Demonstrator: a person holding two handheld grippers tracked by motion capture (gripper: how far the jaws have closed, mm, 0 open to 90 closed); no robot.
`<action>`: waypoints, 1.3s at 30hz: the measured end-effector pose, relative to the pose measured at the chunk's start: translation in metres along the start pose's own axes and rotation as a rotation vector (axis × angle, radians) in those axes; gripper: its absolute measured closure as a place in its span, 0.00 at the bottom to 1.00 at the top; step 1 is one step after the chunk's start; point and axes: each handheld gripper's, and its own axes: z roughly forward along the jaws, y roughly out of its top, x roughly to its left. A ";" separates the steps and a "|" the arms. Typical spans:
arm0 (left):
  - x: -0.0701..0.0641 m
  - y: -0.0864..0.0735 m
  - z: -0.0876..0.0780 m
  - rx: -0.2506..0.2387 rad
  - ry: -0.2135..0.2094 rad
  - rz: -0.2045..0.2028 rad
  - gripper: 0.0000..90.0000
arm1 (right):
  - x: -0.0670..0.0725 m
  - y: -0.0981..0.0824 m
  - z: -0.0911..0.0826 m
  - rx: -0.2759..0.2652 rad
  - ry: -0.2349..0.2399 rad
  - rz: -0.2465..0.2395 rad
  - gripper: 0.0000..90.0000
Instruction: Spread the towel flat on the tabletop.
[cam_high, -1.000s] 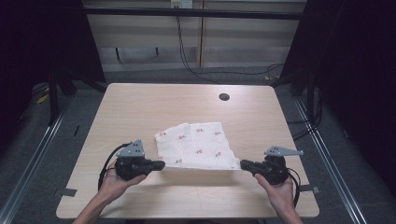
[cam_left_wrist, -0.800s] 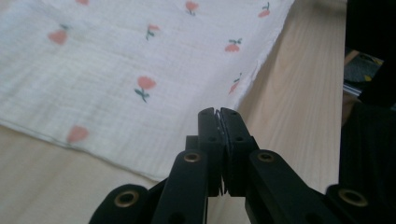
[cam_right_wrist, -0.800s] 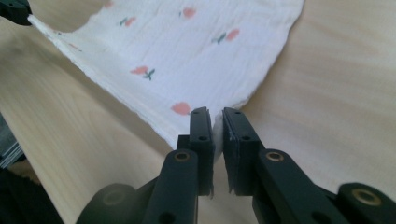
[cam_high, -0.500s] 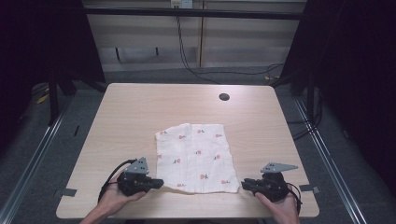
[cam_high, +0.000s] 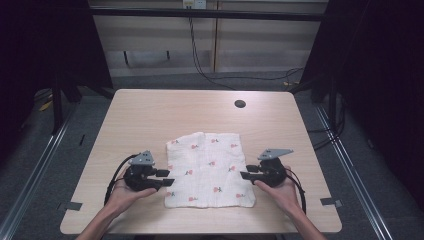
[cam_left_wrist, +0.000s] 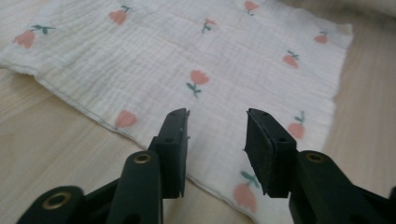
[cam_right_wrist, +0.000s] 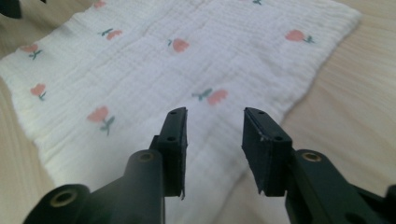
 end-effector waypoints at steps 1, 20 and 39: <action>0.000 0.000 0.000 0.000 0.000 0.000 0.68 | 0.000 0.000 0.000 0.000 0.000 0.000 0.67; 0.000 -0.001 0.033 0.091 0.057 0.055 0.75 | 0.005 0.003 0.031 0.119 -0.036 -0.108 0.97; -0.022 -0.017 0.016 0.140 -0.016 0.111 0.97 | 0.028 -0.025 0.003 0.134 0.032 -0.091 0.70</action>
